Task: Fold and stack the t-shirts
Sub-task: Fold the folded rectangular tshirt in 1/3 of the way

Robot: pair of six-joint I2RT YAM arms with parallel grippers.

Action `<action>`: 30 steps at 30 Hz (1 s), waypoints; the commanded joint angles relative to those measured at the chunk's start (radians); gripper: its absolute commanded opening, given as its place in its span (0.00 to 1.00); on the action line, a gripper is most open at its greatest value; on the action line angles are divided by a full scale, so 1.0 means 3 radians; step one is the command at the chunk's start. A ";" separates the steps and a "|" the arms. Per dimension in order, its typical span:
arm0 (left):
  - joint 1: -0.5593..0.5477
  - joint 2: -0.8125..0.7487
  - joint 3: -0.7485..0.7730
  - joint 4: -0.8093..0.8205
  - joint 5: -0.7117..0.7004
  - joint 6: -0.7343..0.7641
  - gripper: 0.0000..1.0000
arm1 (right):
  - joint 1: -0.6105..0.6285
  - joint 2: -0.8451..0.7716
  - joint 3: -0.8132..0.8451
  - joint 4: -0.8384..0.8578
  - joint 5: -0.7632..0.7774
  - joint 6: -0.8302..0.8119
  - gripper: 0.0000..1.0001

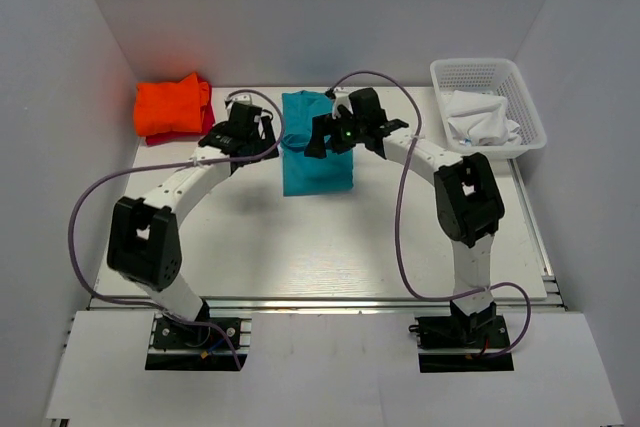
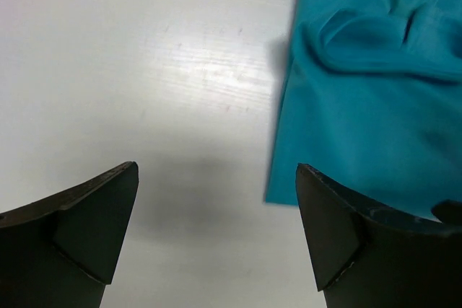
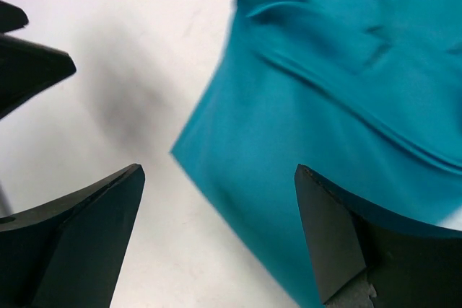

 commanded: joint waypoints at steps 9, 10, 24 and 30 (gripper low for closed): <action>0.0012 -0.0539 -0.0880 -0.0345 0.0299 -0.0468 1.00 | 0.0195 0.0925 0.0820 0.0206 -0.0114 0.0106 0.90; 0.0012 -0.0539 -0.0880 -0.0376 0.0299 -0.0469 1.00 | 0.0195 0.0982 0.0988 0.0171 -0.0067 0.0127 0.90; -0.0024 -0.0774 -0.1248 -0.0187 0.0555 -0.0412 1.00 | 0.0149 0.1560 0.1562 0.0876 0.0812 0.0566 0.90; -0.0054 -0.0738 -0.1172 -0.0253 0.0596 -0.0346 1.00 | 0.0098 0.1755 0.1941 0.0748 0.0757 0.0628 0.90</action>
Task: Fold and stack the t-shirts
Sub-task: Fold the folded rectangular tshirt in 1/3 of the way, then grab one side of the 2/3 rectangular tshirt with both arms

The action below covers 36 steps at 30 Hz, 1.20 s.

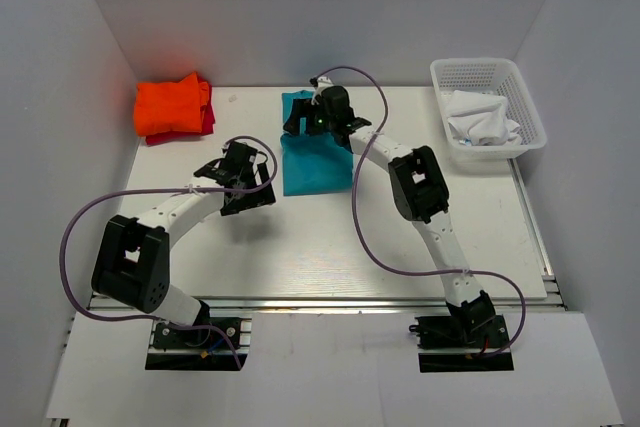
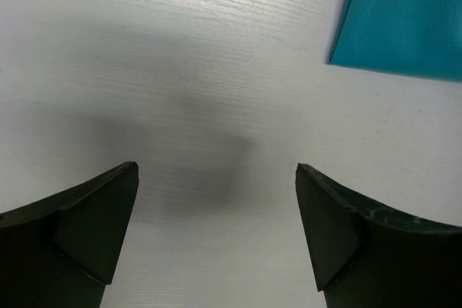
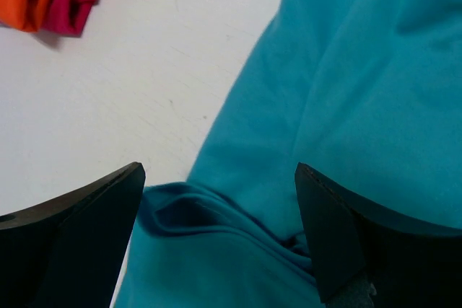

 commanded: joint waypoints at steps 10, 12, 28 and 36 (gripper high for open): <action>-0.0057 0.0015 0.0159 0.0321 0.0242 0.0273 1.00 | -0.0127 -0.1110 -0.0387 -0.0176 0.0542 -0.0264 0.90; -0.0057 0.0081 0.0190 0.0449 0.0273 0.0273 1.00 | -0.0163 -0.1439 -0.0758 -0.0258 0.0543 -0.0207 0.90; -0.0057 0.0874 0.0568 0.0859 0.0442 0.0370 1.00 | -0.0450 -0.2621 -0.3067 -0.0708 -0.0075 0.0095 0.90; -0.0057 0.1089 0.0563 0.1042 0.0442 0.0309 0.97 | -0.0450 -0.2166 -0.3138 -0.0448 -0.0326 0.0284 0.88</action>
